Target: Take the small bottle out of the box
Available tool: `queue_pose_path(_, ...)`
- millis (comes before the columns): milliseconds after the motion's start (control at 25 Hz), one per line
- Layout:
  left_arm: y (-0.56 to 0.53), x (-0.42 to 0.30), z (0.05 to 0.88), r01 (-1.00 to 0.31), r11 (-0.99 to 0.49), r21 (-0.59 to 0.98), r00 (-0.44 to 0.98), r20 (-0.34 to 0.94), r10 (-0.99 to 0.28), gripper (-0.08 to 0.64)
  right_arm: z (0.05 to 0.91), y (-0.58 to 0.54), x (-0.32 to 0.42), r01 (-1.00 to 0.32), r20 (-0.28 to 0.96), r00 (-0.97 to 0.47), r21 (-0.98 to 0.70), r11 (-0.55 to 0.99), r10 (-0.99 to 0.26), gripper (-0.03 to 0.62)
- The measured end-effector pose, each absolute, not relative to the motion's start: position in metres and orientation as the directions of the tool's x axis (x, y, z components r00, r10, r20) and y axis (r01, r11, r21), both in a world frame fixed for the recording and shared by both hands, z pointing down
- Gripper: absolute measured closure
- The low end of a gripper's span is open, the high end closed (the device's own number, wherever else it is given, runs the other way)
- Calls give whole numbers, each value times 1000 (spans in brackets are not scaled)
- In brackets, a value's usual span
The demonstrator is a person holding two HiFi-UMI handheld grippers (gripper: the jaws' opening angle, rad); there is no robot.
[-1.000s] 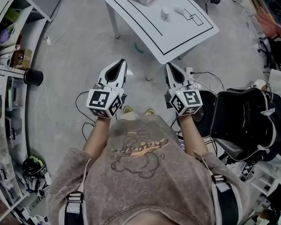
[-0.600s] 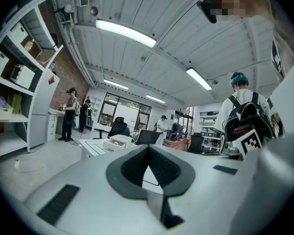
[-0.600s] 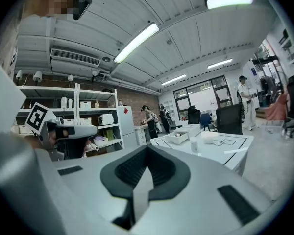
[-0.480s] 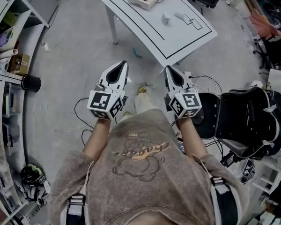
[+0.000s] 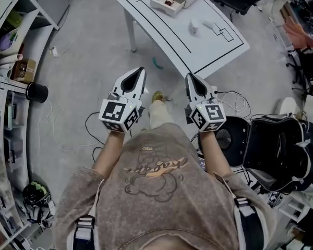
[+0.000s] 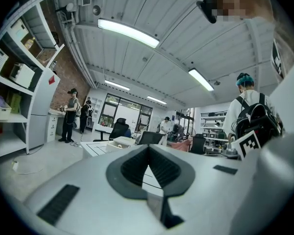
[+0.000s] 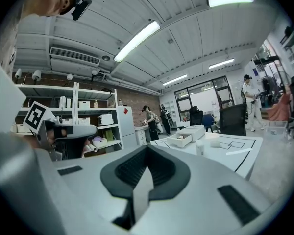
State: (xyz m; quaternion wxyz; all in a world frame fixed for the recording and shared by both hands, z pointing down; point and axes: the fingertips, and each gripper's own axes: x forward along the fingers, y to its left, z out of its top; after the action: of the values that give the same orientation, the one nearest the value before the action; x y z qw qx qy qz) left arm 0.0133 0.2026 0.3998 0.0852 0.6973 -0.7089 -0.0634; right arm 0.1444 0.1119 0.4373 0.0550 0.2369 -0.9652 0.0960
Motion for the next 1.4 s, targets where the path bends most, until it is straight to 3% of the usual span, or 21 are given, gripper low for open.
queue_pose_path(1400,-44,-131,381,-981,23,193,-16,36,-999,554,444,-123,11,-467,180,-882,-206,860,-436,597)
